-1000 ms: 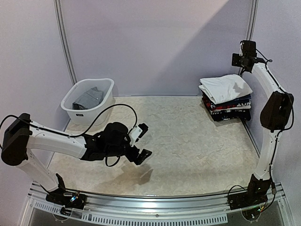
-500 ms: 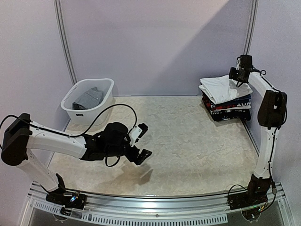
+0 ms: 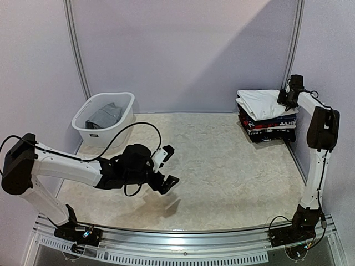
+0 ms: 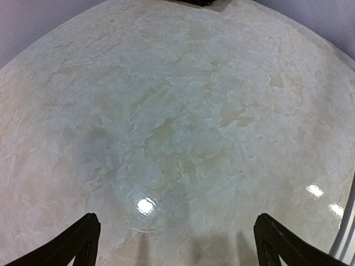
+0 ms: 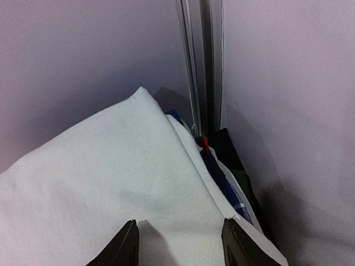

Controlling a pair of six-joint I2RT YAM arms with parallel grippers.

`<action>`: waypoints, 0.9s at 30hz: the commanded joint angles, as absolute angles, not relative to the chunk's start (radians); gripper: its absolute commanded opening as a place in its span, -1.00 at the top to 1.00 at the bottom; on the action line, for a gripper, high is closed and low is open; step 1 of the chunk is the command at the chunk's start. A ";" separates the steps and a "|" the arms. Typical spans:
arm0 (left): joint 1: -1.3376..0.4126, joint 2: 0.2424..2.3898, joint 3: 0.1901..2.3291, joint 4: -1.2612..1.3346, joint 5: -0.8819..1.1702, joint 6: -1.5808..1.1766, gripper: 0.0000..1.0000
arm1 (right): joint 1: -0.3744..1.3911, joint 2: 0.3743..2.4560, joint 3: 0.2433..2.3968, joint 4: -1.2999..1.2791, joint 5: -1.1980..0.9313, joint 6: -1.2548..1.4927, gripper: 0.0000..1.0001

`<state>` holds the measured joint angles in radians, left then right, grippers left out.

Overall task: Fold and stack the mixed laundry pile
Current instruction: Adjust the square-folded T-shirt at the corner of the board.

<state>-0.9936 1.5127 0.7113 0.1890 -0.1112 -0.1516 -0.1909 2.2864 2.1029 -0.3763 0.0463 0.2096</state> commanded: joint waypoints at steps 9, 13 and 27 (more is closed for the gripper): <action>-0.984 1.445 0.699 0.145 -0.140 -0.185 -0.99 | -0.173 2.141 2.049 -0.409 0.067 0.231 -0.19; -0.983 1.425 0.707 0.123 -0.162 -0.196 -0.99 | -0.141 2.093 2.037 -0.414 0.084 0.219 -0.30; -0.984 1.301 0.737 -0.044 -0.321 -0.224 -0.99 | 0.029 1.855 1.886 -0.410 0.087 0.197 -0.43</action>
